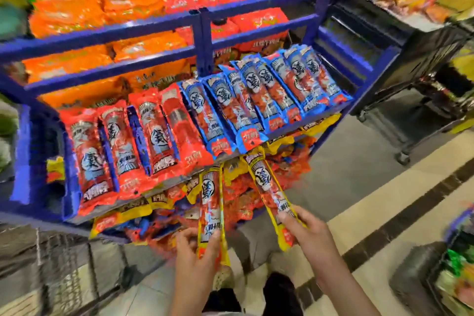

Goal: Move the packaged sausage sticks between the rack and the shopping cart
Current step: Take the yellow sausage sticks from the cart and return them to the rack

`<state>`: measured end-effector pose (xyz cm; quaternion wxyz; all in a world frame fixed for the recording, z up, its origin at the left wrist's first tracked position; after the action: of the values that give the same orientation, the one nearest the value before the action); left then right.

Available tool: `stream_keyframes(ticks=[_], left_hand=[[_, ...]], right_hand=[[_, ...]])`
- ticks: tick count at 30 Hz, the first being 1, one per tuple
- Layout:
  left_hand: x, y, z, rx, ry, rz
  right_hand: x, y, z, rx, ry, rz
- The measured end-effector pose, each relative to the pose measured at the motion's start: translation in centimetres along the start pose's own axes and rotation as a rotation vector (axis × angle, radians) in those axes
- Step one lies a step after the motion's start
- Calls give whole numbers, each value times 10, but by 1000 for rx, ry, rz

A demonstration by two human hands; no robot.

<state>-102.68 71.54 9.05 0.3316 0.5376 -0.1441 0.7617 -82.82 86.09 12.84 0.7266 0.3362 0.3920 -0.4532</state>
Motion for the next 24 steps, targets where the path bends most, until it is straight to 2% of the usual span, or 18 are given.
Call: stream_keyframes(ticks=[7, 11, 15, 18, 24], left_hand=[[12, -19, -13, 178, 75, 102], [23, -37, -21, 195, 107, 169], [41, -63, -30, 171, 151, 298], [40, -76, -41, 220, 225, 410], [37, -90, -55, 294, 276, 582]], right_hand=[[-18, 3, -48, -132, -35, 36], [-35, 5, -76, -164, -39, 65], [-36, 1, -102, -241, -175, -27], [-35, -6, -117, -314, -297, -128], [-47, -16, -129, -412, -401, -297]])
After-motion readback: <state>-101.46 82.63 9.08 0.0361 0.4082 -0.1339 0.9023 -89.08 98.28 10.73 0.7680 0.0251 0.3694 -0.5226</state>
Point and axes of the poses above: each hand's wrist, its own z-axis away from the middle knuckle, its own y-axis out of the back of the hand, x = y × z, the point moved 7 cm from there along -z, towards the middle knuckle, and after that the axes turned 2 degrees about -y, right-handed, at the moved point
